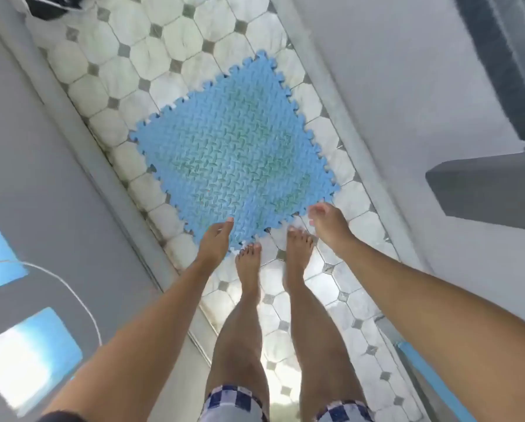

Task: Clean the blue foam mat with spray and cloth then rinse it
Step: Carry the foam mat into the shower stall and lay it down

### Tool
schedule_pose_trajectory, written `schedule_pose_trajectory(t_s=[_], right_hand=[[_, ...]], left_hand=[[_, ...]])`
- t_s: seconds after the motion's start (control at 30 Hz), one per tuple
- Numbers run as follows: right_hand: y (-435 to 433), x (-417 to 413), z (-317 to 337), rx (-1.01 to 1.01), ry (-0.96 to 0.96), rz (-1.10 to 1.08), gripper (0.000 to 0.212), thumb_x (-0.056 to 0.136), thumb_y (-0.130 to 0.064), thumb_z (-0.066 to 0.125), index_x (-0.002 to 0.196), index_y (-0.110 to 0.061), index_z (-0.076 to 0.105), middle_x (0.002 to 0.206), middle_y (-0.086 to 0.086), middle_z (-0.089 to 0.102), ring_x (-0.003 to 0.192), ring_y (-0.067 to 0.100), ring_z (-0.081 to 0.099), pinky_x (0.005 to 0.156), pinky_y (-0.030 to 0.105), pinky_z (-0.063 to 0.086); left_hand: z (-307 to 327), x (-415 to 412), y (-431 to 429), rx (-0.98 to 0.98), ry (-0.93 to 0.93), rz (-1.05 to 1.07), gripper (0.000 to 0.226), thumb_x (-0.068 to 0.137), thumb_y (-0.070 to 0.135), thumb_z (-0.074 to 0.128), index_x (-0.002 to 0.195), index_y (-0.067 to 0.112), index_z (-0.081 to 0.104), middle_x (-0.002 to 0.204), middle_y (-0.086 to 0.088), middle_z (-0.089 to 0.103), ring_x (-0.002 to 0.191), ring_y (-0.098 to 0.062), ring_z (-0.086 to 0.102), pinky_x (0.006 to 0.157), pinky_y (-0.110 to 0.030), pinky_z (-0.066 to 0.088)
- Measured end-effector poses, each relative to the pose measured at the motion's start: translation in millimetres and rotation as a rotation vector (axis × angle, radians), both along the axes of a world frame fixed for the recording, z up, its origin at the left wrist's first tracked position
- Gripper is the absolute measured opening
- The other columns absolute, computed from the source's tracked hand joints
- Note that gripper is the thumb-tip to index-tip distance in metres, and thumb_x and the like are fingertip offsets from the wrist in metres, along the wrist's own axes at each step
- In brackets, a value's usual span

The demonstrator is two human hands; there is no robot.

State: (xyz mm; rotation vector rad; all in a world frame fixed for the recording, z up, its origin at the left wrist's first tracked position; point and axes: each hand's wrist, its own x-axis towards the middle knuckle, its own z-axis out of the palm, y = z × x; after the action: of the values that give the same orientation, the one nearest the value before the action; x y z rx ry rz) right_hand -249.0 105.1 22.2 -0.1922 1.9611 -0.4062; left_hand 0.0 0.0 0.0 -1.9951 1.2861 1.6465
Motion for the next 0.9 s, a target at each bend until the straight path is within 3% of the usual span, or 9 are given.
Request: schedule_pose_trajectory(t_s=[0.13, 0.2, 0.27, 0.43, 0.53, 0.6, 0.7, 0.77, 0.9], right_hand=[[6, -2, -121, 0.139, -0.09, -0.011, 0.024, 0.091, -0.028, 0.053, 0.107, -0.018, 0.068, 0.108, 0.01, 0.069, 0.108, 0.032, 0.066, 0.097, 0.047, 0.054], [7, 3, -153, 0.171, -0.108, -0.023, 0.022, 0.091, -0.02, 0.053, 0.108, -0.018, 0.068, 0.104, 0.007, 0.064, 0.101, 0.031, 0.065, 0.092, 0.047, 0.053], [8, 5, -177, 0.212, -0.149, -0.016, 0.032, 0.099, -0.009, 0.051, 0.128, -0.008, 0.063, 0.107, 0.007, 0.06, 0.097, 0.026, 0.061, 0.095, 0.046, 0.054], [21, -6, -246, 0.277, -0.102, -0.031, 0.05, 0.099, -0.004, 0.044, 0.148, -0.013, 0.048, 0.116, 0.01, 0.058, 0.101, 0.027, 0.062, 0.102, 0.049, 0.054], [23, -8, -267, 0.295, -0.082, -0.093, 0.056, 0.099, 0.0, 0.04, 0.151, -0.021, 0.045, 0.123, 0.01, 0.058, 0.092, 0.022, 0.062, 0.092, 0.041, 0.059], [20, -5, -269, 0.294, -0.108, -0.078, 0.055, 0.101, 0.001, 0.039, 0.151, -0.019, 0.045, 0.11, 0.003, 0.059, 0.093, 0.022, 0.055, 0.086, 0.036, 0.058], [17, -1, -274, 0.267, -0.096, -0.044, 0.04, 0.101, -0.003, 0.042, 0.138, -0.011, 0.054, 0.098, 0.001, 0.052, 0.104, 0.026, 0.052, 0.104, 0.044, 0.052], [16, -3, -290, 0.258, -0.076, -0.093, 0.03, 0.096, -0.008, 0.048, 0.12, -0.019, 0.062, 0.103, 0.01, 0.058, 0.104, 0.031, 0.06, 0.097, 0.055, 0.056], [23, -2, -302, 0.258, -0.077, -0.118, 0.013, 0.097, -0.019, 0.055, 0.108, -0.025, 0.053, 0.093, 0.002, 0.056, 0.099, 0.026, 0.058, 0.098, 0.052, 0.055]], left_hand=[[-112, 16, 20, 0.169, -0.106, 0.133, 0.035, 0.102, 0.049, 0.055, 0.103, 0.015, 0.063, 0.113, -0.015, 0.066, 0.1, -0.029, 0.065, 0.08, -0.04, 0.056], [-155, 24, 33, 0.265, -0.154, 0.137, 0.034, 0.104, 0.042, 0.054, 0.107, 0.01, 0.065, 0.106, -0.014, 0.059, 0.086, -0.026, 0.06, 0.052, -0.032, 0.054], [-186, 31, 47, 0.298, -0.178, 0.116, 0.037, 0.105, 0.038, 0.052, 0.124, 0.009, 0.065, 0.108, -0.008, 0.059, 0.09, -0.022, 0.06, 0.039, -0.021, 0.051], [-248, 45, 72, 0.313, -0.204, 0.181, 0.039, 0.106, 0.03, 0.052, 0.134, 0.006, 0.062, 0.112, -0.006, 0.057, 0.099, -0.022, 0.057, 0.068, -0.027, 0.05], [-264, 47, 80, 0.339, -0.228, 0.252, 0.016, 0.105, 0.022, 0.053, 0.113, 0.014, 0.064, 0.113, -0.006, 0.057, 0.088, -0.019, 0.058, 0.062, -0.028, 0.049], [-269, 48, 84, 0.35, -0.206, 0.312, 0.023, 0.103, 0.017, 0.057, 0.124, 0.01, 0.059, 0.112, -0.007, 0.059, 0.077, -0.016, 0.058, 0.059, -0.029, 0.047], [-276, 32, 103, 0.304, -0.211, 0.398, 0.029, 0.102, 0.016, 0.058, 0.132, 0.014, 0.055, 0.119, -0.008, 0.063, 0.081, -0.02, 0.063, 0.069, -0.035, 0.051], [-286, 27, 115, 0.205, -0.264, 0.361, 0.041, 0.101, 0.021, 0.057, 0.141, 0.016, 0.05, 0.131, -0.008, 0.065, 0.096, -0.027, 0.065, 0.076, -0.04, 0.052], [-292, 37, 98, 0.358, -0.124, 0.547, 0.064, 0.092, 0.028, 0.07, 0.148, 0.016, 0.042, 0.129, -0.01, 0.065, 0.102, -0.027, 0.064, 0.067, -0.031, 0.05]])
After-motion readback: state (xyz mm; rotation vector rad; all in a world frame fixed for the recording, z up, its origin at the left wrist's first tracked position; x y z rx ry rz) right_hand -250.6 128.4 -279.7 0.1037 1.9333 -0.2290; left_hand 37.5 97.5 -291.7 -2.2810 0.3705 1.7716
